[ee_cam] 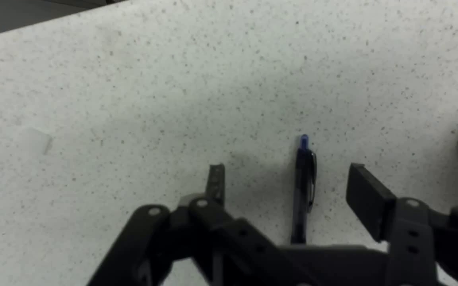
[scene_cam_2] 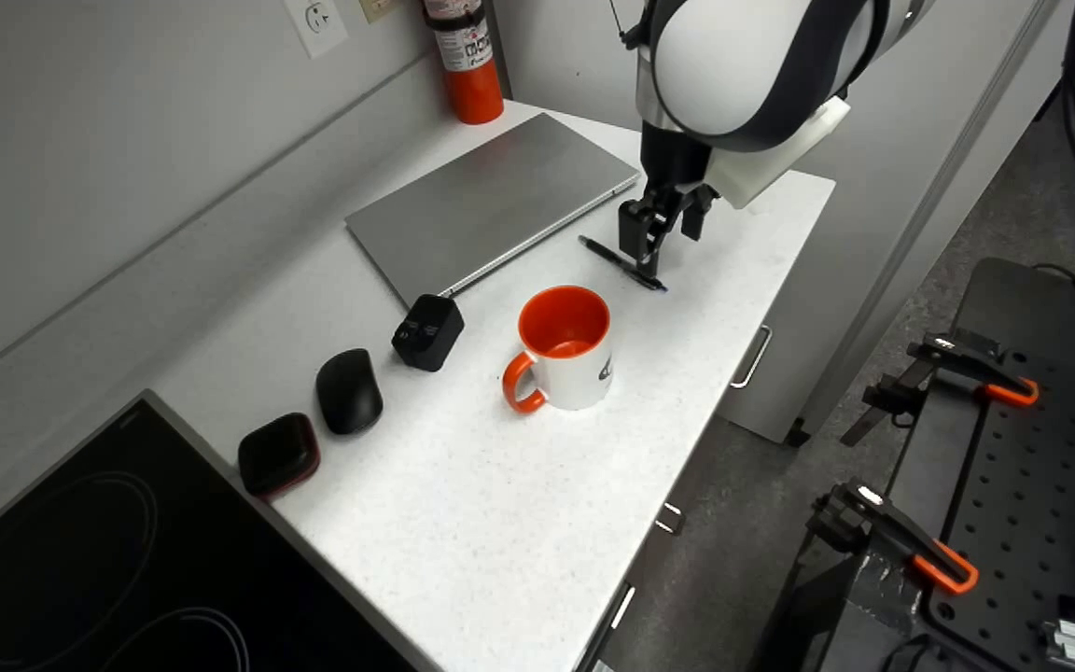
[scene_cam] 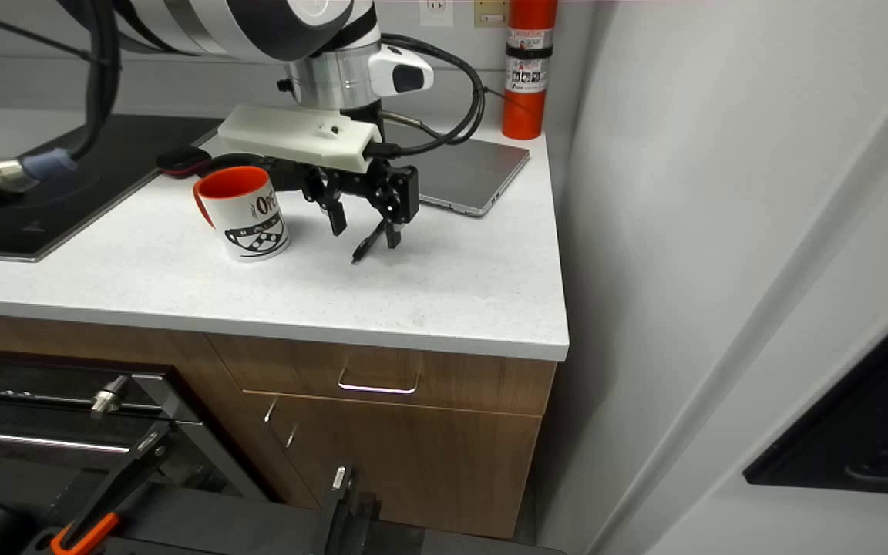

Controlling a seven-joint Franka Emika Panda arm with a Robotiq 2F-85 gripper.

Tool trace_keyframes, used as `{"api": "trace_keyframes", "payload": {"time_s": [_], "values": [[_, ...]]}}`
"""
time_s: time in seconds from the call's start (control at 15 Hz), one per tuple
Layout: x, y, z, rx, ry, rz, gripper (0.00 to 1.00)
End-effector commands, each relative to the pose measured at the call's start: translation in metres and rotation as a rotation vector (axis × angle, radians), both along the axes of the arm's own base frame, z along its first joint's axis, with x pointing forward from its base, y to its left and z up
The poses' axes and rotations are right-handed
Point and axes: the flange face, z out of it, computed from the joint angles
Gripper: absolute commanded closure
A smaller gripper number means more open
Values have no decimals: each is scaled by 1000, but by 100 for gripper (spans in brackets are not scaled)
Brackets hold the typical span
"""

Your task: Move pen from the mug to the table

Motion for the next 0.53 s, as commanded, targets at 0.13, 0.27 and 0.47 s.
{"api": "trace_keyframes", "payload": {"time_s": [0.13, 0.27, 0.47], "values": [[0, -3, 7, 9, 3, -6, 0], [1, -4, 10, 12, 2, -6, 0], [1, -4, 11, 12, 1, -6, 0]]}}
